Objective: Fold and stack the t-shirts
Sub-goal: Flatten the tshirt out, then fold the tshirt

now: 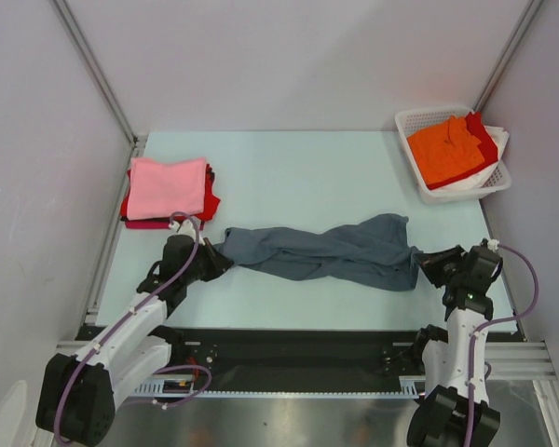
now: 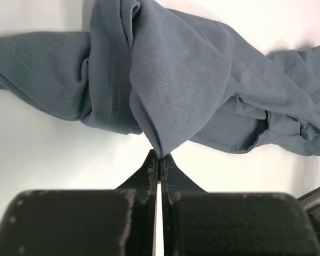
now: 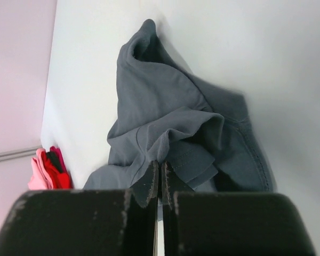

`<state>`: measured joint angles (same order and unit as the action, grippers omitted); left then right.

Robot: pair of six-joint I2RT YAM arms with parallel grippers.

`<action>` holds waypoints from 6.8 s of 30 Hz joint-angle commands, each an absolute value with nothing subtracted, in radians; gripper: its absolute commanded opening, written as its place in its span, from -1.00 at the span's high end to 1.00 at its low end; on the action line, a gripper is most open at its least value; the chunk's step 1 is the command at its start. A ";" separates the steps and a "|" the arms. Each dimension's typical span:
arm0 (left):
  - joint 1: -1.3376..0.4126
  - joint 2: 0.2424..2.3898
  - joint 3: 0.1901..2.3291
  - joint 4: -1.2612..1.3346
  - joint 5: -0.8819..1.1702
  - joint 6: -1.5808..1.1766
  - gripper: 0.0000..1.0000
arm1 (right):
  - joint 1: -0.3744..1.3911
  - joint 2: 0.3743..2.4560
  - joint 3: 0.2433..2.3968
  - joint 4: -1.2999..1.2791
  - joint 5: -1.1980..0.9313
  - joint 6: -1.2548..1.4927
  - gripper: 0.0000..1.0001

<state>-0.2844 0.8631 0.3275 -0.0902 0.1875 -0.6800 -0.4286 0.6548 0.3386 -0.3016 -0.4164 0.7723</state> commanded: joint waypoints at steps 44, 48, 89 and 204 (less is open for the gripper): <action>-0.134 1.223 1.549 -0.382 0.313 -0.660 0.99 | 0.089 1.184 1.702 -0.365 -0.287 0.618 1.00; -0.127 1.096 1.557 -0.406 0.330 -0.667 0.99 | 0.055 1.028 1.706 -0.364 -0.287 0.615 1.00; -0.077 1.494 1.555 -0.071 0.468 -0.913 0.99 | -0.081 1.495 1.901 -0.247 -0.428 0.776 1.00; -0.003 1.509 0.419 0.707 0.344 -1.281 0.99 | -0.126 1.606 1.255 -0.074 -0.222 0.678 1.00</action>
